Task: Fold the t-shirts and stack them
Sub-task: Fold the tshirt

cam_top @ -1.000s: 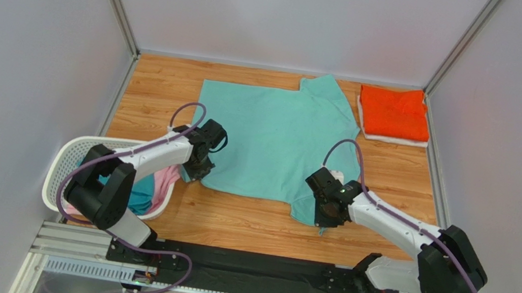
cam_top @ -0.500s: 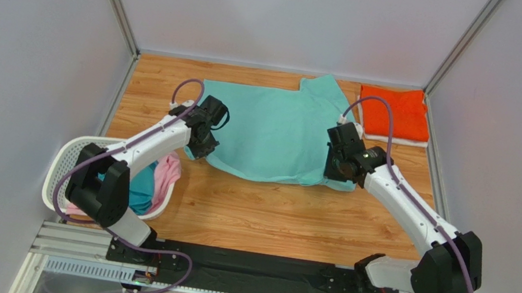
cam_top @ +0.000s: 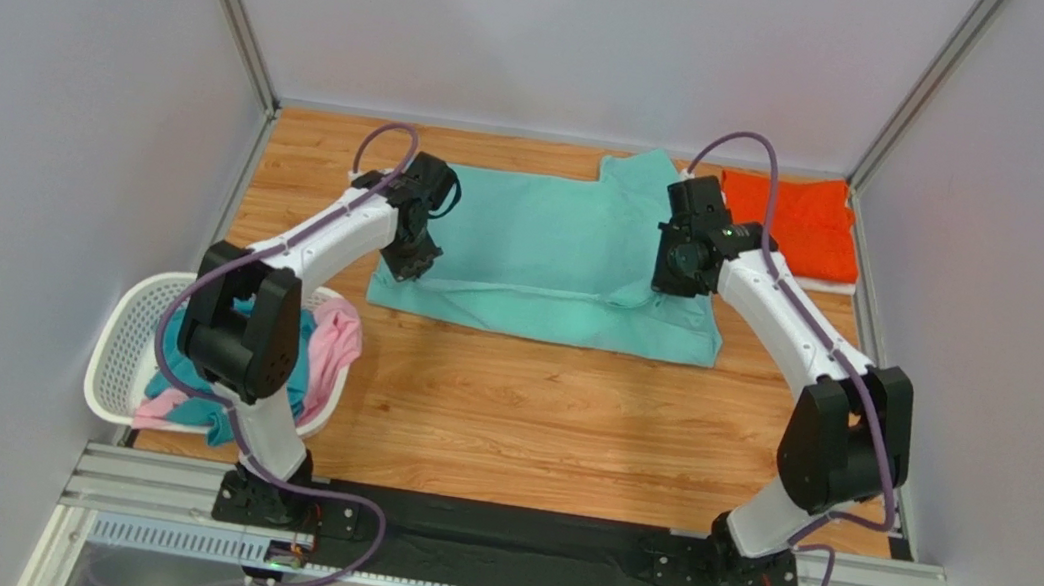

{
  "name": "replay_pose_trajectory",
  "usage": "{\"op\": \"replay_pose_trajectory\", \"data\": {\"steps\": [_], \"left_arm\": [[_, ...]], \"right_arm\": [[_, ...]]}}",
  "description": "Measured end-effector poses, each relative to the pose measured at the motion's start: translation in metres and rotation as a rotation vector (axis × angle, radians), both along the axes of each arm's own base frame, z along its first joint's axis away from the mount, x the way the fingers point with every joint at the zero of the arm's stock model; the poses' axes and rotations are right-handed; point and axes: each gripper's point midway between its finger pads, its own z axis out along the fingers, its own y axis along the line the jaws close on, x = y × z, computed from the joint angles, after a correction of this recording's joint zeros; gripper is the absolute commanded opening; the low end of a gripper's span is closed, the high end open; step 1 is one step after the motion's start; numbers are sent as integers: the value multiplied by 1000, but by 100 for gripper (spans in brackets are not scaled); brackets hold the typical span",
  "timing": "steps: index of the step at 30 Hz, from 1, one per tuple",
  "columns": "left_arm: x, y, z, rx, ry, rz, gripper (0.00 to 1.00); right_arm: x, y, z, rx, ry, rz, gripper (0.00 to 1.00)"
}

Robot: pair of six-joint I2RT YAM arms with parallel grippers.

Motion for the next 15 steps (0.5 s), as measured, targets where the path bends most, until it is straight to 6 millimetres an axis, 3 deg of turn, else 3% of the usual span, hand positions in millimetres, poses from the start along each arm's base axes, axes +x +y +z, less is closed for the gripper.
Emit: {"op": "replay_pose_trajectory", "data": {"steps": [7,8,10,11,12,13,14,15], "left_arm": [[35,0,-13,6,22,-10,5],[39,0,-15,4,24,-10,11],[46,3,-20,4,31,-6,29],[49,6,-22,5,35,-5,51],[52,9,-24,7,42,-5,60],[55,12,-25,4,45,-1,72],[60,15,-26,4,46,2,97],[64,19,-27,6,47,0,100]], "right_arm": [[40,-1,-13,-4,19,7,0],[47,-1,-16,-6,24,8,0],[59,-2,-24,-10,30,7,3],[66,-2,-29,-13,38,6,5],[74,-2,-32,-13,37,3,6],[82,-2,-38,-16,41,-1,21],[91,-3,-42,-16,43,-6,32],[98,-3,-45,-15,42,-13,43]]}}
